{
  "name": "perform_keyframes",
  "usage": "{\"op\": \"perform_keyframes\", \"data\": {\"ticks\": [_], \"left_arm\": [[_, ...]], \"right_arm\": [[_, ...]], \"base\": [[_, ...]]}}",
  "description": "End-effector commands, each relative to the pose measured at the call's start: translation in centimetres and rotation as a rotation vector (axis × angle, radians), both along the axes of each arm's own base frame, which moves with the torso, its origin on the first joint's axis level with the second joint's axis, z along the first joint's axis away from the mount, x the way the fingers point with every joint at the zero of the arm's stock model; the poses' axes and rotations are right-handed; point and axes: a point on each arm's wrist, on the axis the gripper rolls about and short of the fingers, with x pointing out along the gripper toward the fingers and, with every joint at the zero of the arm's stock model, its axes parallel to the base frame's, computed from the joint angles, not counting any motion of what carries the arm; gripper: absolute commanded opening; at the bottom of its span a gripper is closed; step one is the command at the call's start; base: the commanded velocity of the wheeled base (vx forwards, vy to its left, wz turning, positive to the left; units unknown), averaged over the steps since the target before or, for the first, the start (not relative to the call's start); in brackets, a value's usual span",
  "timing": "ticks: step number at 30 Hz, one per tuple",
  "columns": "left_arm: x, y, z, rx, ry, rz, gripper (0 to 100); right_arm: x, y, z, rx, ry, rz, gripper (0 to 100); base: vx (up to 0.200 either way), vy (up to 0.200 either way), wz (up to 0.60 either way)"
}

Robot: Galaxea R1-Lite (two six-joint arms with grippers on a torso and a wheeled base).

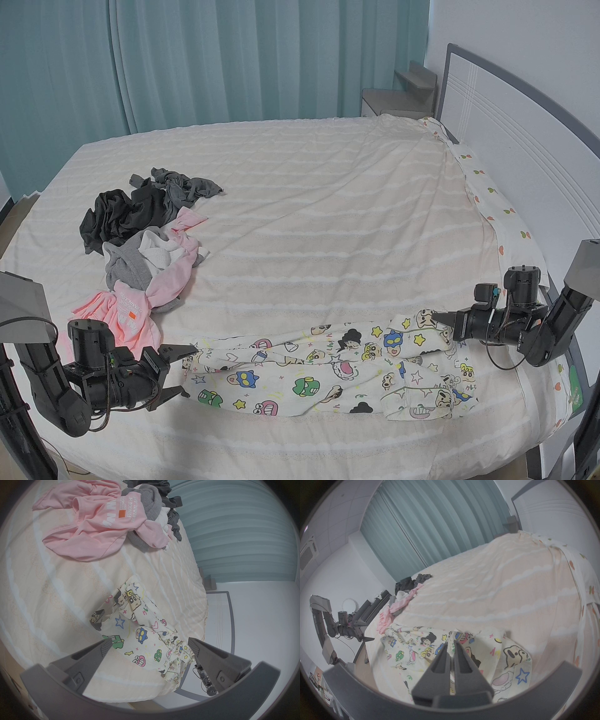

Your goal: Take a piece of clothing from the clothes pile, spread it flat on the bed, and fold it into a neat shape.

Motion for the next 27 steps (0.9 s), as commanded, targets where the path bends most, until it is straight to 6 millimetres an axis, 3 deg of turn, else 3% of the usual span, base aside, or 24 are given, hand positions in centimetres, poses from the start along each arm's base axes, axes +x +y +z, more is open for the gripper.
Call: {"op": "perform_keyframes", "data": {"ticks": [1, 11, 12, 15, 22, 27], "left_arm": [[0.0, 0.0, 0.0, 0.000, 0.001, 0.001, 100], [0.0, 0.0, 0.0, 0.000, 0.001, 0.001, 100], [0.0, 0.0, 0.0, 0.000, 0.001, 0.001, 100], [-0.1, 0.0, 0.1, -0.003, -0.015, 0.002, 100], [-0.3, -0.4, 0.3, 0.033, -0.088, 0.029, 100], [-0.4, -1.7, -0.5, 0.206, -0.130, 0.061, 100]], "right_arm": [[0.8, -0.2, -1.6, -0.014, 0.034, -0.025, 0], [2.1, -0.7, -3.0, -0.051, 0.059, -0.104, 0], [2.1, -0.7, -3.0, -0.050, 0.060, -0.104, 100], [1.5, -1.0, -1.9, -0.006, 0.063, -0.130, 100], [-2.2, -1.6, 3.3, 0.167, 0.064, -0.254, 100], [-7.6, -2.6, 7.6, 0.313, 0.025, -0.401, 100]], "base": [[0.000, 0.000, 0.00], [0.000, 0.000, 0.00], [0.000, 0.000, 0.00], [0.000, 0.000, 0.00], [0.000, 0.000, 0.00], [0.000, 0.000, 0.00]]}}
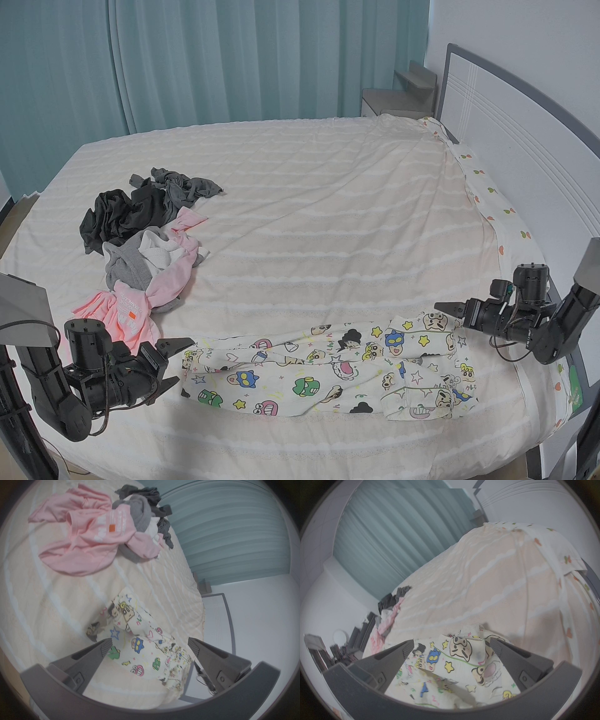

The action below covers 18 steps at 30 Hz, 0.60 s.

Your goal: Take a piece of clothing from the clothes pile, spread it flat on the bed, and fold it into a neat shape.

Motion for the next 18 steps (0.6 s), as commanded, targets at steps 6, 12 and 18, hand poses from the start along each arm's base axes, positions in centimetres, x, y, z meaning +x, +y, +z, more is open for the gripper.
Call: {"op": "perform_keyframes", "data": {"ticks": [6, 12, 18], "left_arm": [[1.1, -3.1, -2.6, 0.290, -0.032, -0.051, 100], [4.1, -3.8, -3.3, 0.433, 0.062, -0.085, 100], [5.9, -3.8, -2.9, 0.521, 0.119, -0.137, 100]], "right_arm": [[-10.9, -1.0, 5.8, 0.316, -0.023, -0.177, 100], [-11.5, -0.3, 6.1, 0.329, -0.023, -0.121, 100], [-12.3, -0.2, 6.8, 0.341, -0.056, -0.109, 100]], "base": [[0.000, 0.000, 0.00], [0.000, 0.000, 0.00], [0.000, 0.000, 0.00]]}}
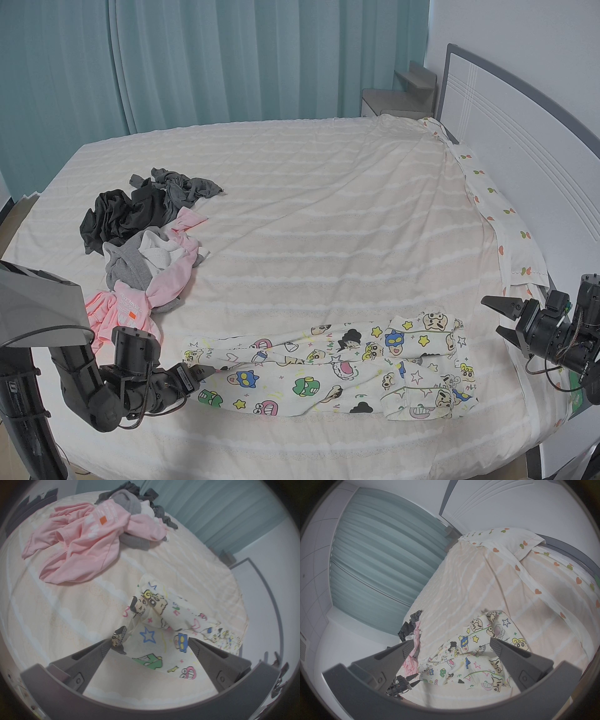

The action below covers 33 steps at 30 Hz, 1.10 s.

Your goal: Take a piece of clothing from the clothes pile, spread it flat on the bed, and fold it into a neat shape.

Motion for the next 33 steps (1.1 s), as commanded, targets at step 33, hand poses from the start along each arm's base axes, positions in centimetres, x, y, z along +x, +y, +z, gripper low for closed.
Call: {"op": "perform_keyframes", "data": {"ticks": [33], "left_arm": [[6.6, 0.5, -2.0, 0.155, -0.007, -0.075, 100]], "right_arm": [[-2.4, 0.9, 1.8, 0.010, -0.102, 0.061, 100]], "base": [[0.000, 0.000, 0.00]]}}
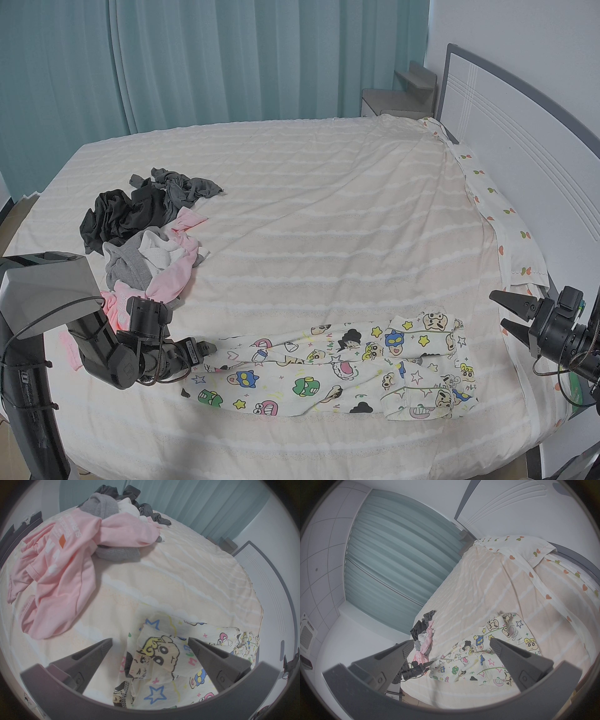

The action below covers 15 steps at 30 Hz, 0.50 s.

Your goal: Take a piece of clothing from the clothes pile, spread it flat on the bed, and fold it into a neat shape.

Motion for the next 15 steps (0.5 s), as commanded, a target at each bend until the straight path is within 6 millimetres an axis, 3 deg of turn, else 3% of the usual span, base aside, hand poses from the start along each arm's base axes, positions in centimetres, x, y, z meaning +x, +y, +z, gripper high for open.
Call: {"op": "perform_keyframes", "data": {"ticks": [1, 15], "left_arm": [[0.08, -0.49, -1.36, 0.008, 0.031, -0.015, 100], [0.64, -0.85, -2.19, 0.055, 0.025, -0.065, 100]], "right_arm": [[0.03, -0.01, 0.00, 0.000, -0.001, 0.000, 100], [0.02, -0.01, -0.06, 0.000, 0.002, 0.000, 100]], "base": [[0.000, 0.000, 0.00], [0.000, 0.000, 0.00]]}}
